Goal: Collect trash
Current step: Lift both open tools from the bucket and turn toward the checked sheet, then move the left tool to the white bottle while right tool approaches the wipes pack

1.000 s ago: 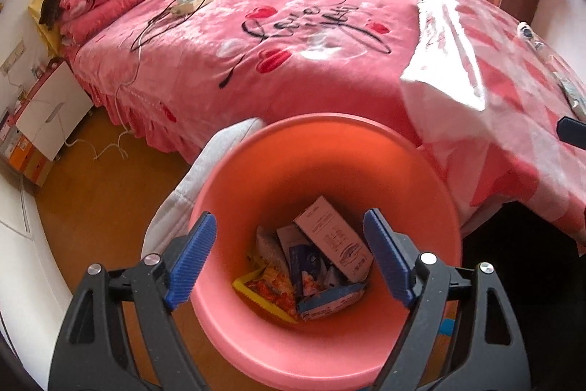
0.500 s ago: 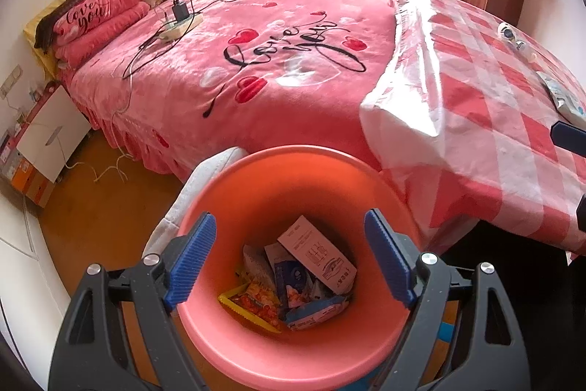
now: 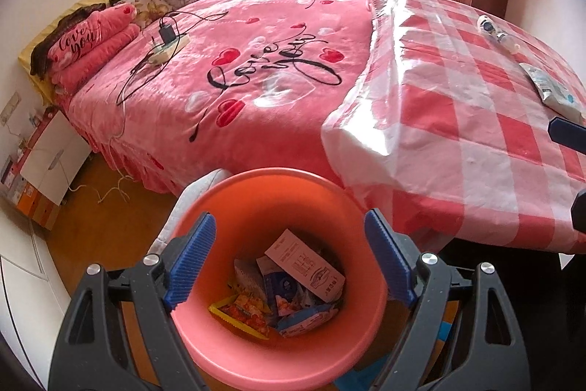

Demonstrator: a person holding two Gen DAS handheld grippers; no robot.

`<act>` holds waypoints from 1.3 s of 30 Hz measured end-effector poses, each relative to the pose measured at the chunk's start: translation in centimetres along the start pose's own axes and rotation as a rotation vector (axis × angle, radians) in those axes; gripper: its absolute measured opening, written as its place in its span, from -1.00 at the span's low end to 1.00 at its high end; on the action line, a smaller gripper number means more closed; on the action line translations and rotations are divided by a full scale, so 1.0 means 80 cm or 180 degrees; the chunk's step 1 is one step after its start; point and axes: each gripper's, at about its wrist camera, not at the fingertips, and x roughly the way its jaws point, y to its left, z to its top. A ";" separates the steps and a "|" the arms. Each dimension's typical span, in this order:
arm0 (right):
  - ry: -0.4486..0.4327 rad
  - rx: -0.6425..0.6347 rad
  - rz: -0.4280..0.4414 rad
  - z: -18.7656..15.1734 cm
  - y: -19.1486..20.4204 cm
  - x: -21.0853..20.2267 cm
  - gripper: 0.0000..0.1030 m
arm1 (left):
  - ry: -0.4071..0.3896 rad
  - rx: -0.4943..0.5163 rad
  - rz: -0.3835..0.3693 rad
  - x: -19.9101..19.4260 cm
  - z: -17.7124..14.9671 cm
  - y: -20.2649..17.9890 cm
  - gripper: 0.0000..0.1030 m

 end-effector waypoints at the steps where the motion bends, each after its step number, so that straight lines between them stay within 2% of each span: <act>1: -0.0015 0.0009 -0.0007 -0.001 -0.002 -0.003 0.82 | -0.0003 0.0007 -0.0002 -0.001 0.001 -0.002 0.63; 18: -0.0273 0.0141 -0.0155 -0.006 -0.041 -0.045 0.82 | -0.0115 0.0332 -0.0031 -0.018 0.031 -0.067 0.63; 39: -0.0636 0.0587 -0.0488 -0.011 -0.135 -0.105 0.82 | -0.0208 0.0659 -0.0201 -0.020 0.073 -0.161 0.64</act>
